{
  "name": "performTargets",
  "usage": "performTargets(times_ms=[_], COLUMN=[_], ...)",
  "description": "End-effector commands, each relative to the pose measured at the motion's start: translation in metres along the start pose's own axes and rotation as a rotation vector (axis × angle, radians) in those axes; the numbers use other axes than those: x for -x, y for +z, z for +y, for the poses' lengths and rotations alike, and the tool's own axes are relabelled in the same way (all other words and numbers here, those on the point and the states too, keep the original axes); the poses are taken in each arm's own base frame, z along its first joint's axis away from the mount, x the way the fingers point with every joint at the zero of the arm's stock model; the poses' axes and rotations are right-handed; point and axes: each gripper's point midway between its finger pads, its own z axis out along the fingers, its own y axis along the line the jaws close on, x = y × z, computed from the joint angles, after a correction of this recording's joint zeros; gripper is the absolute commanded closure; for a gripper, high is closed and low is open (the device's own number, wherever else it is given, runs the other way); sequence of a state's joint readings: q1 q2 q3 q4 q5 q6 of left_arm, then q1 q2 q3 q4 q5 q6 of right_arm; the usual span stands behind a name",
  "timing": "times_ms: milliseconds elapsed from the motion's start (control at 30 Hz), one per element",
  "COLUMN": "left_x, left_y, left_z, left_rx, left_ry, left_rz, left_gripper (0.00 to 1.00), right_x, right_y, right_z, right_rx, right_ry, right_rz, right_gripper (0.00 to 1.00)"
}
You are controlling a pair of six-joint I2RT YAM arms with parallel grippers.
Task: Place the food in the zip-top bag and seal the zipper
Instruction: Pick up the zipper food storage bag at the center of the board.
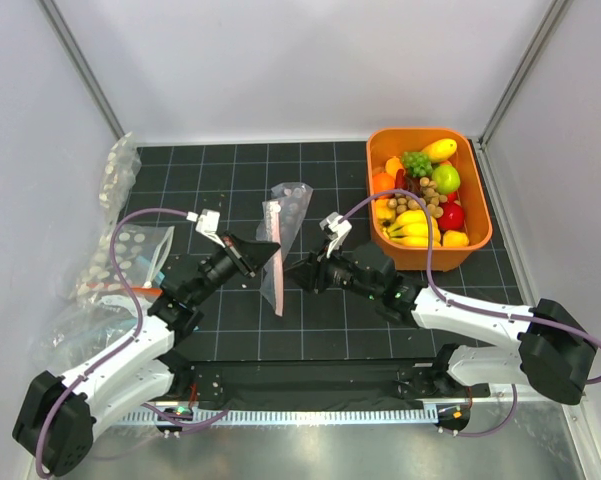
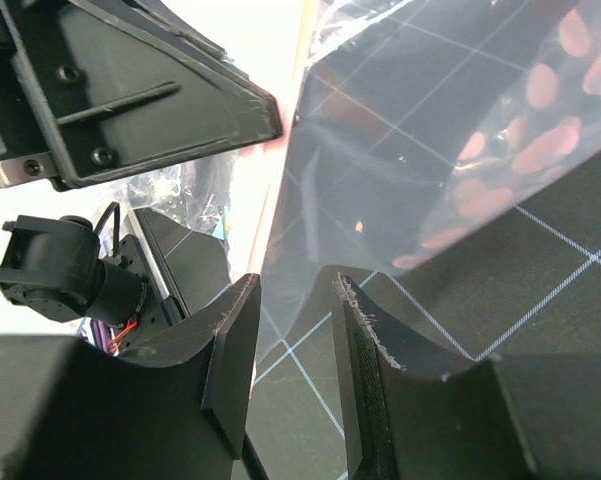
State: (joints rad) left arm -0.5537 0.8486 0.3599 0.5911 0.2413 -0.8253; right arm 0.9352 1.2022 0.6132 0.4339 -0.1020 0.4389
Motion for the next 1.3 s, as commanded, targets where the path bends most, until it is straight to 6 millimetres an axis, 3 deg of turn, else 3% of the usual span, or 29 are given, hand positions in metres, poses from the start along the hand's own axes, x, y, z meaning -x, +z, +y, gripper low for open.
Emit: performTargets(times_ms=[0, 833, 1267], left_x=[0.009, 0.003, 0.006], left_y=[0.001, 0.004, 0.002], left_z=[-0.001, -0.011, -0.002], left_rx=[0.000, -0.062, -0.009], left_ry=[0.031, 0.013, 0.013], left_rz=[-0.034, 0.007, -0.018], left_gripper=[1.00, 0.99, 1.00], right_x=[0.023, 0.015, 0.017], right_y=[-0.001, 0.009, 0.006], right_z=[0.017, 0.009, 0.013], right_rx=[0.066, 0.023, 0.037], right_ry=[-0.035, -0.028, -0.037], right_rz=[-0.075, -0.033, -0.045], right_gripper=[0.59, 0.63, 0.63])
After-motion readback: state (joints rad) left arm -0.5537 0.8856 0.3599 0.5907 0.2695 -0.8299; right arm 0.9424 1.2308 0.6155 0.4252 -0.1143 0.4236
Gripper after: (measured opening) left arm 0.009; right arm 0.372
